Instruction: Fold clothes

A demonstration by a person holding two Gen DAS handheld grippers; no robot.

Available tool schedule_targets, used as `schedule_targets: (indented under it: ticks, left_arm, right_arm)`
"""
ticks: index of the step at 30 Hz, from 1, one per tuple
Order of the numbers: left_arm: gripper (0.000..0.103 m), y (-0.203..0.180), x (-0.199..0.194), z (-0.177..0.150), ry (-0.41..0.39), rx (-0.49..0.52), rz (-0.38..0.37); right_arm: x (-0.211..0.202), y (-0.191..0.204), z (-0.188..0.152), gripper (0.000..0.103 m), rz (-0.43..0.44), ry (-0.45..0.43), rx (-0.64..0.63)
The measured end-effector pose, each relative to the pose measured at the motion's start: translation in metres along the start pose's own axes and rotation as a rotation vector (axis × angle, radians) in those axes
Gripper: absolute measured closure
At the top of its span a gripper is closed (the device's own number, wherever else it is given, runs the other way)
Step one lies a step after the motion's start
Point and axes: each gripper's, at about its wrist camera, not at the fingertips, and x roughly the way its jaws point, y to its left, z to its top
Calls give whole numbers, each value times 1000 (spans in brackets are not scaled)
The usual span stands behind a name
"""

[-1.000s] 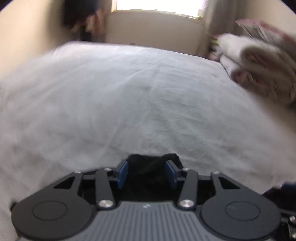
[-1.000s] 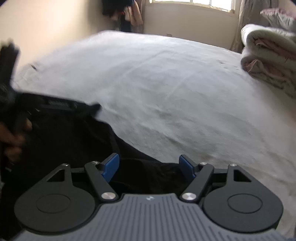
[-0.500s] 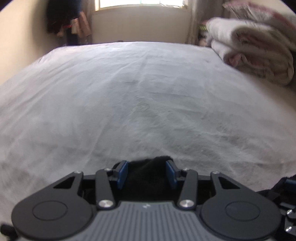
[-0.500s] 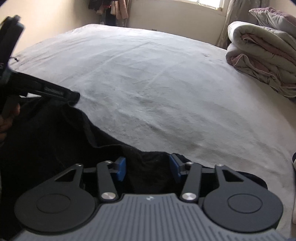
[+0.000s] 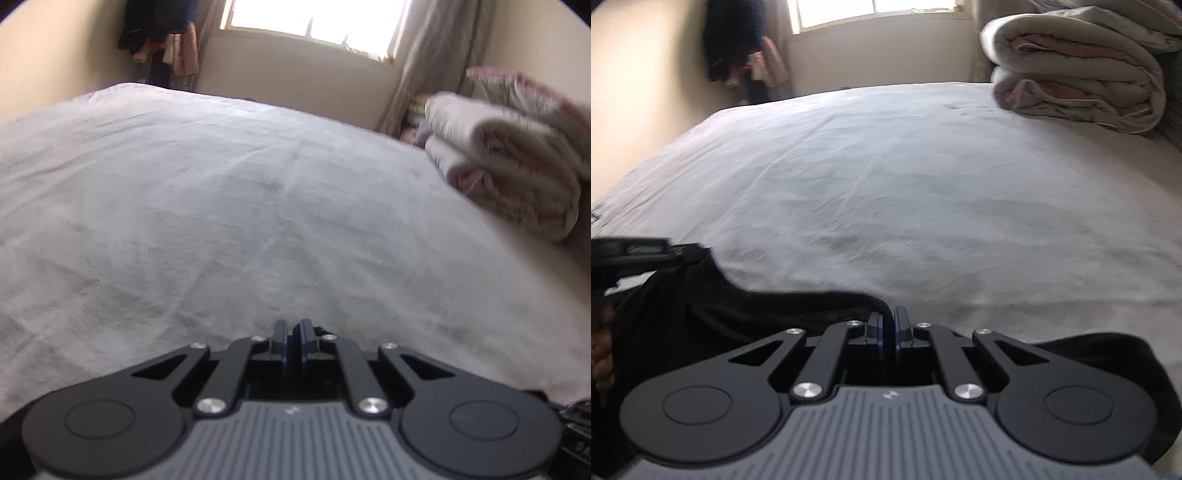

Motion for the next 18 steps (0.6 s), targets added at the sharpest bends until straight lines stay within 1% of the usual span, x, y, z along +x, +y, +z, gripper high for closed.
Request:
schedule_targets:
  ticks: [3, 6, 10, 12, 14, 16, 17, 18]
  left_arm:
    - [97, 2, 2, -2, -24, -18, -25]
    - [97, 3, 6, -5, -28, -20, -27]
    - [98, 8, 7, -6, -47, -54, -46]
    - [98, 12, 8, -6, -55, -72, -50]
    - [98, 13, 11, -7, -51, -74, -47]
    - [97, 11, 15, -9, -42, -60, -39]
    - [97, 10, 16, -10, -41, -57, -36]
    - [96, 10, 17, -10, -40, -55, -32]
  right_arm:
    - [11, -2, 15, 96, -65, 2, 9]
    - [33, -6, 29, 98, -78, 33, 12]
    - [54, -5, 38, 99, -106, 50, 7]
    - [58, 0, 40, 99, -127, 41, -17]
    - [61, 8, 38, 98, -140, 30, -82]
    - [62, 12, 34, 97, -147, 15, -148]
    - [62, 11, 33, 95, -140, 7, -160]
    - [61, 9, 31, 88, -133, -2, -171]
